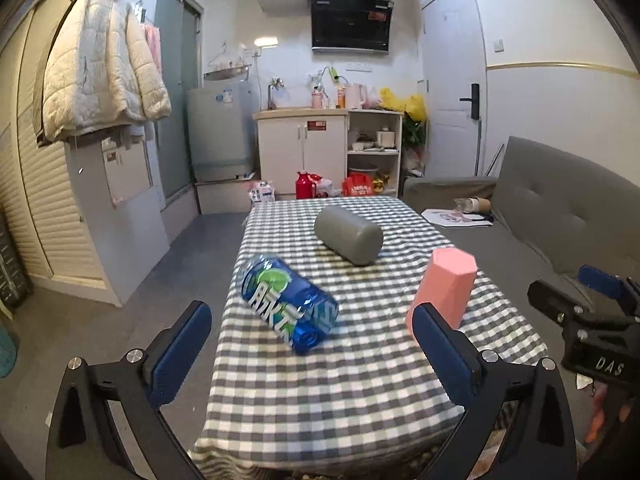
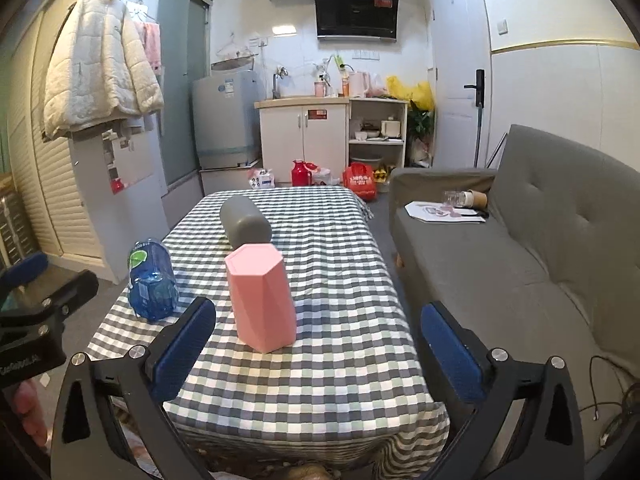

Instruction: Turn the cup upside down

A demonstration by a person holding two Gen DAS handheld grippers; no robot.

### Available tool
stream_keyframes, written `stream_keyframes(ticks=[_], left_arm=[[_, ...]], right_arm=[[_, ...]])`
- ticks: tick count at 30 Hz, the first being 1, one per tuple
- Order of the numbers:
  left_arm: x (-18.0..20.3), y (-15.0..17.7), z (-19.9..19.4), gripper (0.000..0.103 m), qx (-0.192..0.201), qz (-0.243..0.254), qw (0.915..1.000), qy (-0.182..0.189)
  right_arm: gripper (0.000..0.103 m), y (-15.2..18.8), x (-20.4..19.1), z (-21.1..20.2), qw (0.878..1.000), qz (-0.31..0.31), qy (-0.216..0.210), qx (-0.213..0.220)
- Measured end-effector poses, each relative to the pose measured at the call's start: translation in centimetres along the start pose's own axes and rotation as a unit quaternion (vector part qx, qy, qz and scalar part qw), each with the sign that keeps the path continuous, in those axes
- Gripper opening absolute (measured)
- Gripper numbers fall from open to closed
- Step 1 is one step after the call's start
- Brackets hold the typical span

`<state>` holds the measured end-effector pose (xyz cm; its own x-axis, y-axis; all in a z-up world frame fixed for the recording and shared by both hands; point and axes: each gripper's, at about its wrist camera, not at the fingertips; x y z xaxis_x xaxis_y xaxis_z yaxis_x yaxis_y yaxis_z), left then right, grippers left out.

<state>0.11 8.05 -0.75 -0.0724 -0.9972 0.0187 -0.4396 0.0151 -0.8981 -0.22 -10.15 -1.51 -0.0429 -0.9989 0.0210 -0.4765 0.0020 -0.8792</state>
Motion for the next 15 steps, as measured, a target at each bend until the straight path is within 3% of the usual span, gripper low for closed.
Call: stream_keyframes(ticks=[6,15], left_arm=[[-0.3,0.7,-1.4,0.103,0.019,-0.007,0.9998,-0.006],[0.2,1.1,-1.5,0.103,0.012,0.004,0.9999,-0.003]], right_arm=[[0.103,0.0,0.4,-0.1,1.000,0.005,0.008,0.004],[0.103,0.1,-0.4,-0.8,1.000,-0.012,0.008,0.015]])
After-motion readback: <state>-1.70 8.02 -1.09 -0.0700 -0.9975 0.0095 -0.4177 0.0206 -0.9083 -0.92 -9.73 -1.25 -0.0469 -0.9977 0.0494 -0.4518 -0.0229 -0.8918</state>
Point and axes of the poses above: each gripper's, at about its wrist camera, not at the fingertips, and z roughly the way its jaws point, x to its right, y to its underside, and after that the axes turned 5 degrees about y, right-handed
